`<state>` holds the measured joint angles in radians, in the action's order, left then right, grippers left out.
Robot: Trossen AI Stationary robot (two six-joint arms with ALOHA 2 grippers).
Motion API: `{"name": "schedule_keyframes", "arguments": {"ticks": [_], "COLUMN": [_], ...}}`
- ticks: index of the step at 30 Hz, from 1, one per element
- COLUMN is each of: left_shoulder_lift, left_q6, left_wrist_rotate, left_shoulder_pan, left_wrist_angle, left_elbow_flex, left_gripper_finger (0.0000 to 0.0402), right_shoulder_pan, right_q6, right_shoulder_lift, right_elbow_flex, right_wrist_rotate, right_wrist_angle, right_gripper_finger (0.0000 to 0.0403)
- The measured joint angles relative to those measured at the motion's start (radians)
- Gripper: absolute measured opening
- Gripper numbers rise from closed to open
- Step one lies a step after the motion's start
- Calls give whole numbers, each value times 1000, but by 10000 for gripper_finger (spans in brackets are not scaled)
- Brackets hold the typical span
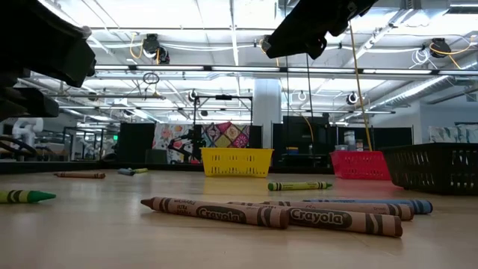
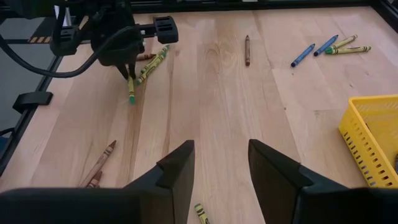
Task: Sort crayons
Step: Put the green crayon into the black bin
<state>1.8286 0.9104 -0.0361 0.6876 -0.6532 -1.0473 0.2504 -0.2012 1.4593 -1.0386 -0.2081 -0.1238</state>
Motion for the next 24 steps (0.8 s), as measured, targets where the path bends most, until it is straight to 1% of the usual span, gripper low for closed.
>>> {"name": "schedule_keyframes", "arguments": {"ticks": [5, 10, 14, 20, 24], "left_shoulder_lift": [-14, -54, -85, -136, -179], "left_q6": [0, 2, 2, -1, -14], "left_wrist_rotate": [-11, -31, -26, 60, 157], "left_shoulder_pan": [0, 2, 2, 2, 0], "left_wrist_angle": [4, 20, 16, 22, 20], "left_elbow_flex": [-1, 2, 1, 1, 1], "left_gripper_finger": [4, 3, 2, 1, 1], "right_shoulder_pan": [0, 0, 0, 0, 0], "right_q6": [0, 0, 0, 0, 0], "right_shoulder_lift": [0, 0, 0, 0, 0], "right_elbow_flex": [0, 0, 0, 0, 0], "right_wrist_rotate": [0, 0, 0, 5, 85], "right_wrist_angle": [0, 0, 0, 0, 9], "right_gripper_finger": [137, 137, 137, 137, 137]}}
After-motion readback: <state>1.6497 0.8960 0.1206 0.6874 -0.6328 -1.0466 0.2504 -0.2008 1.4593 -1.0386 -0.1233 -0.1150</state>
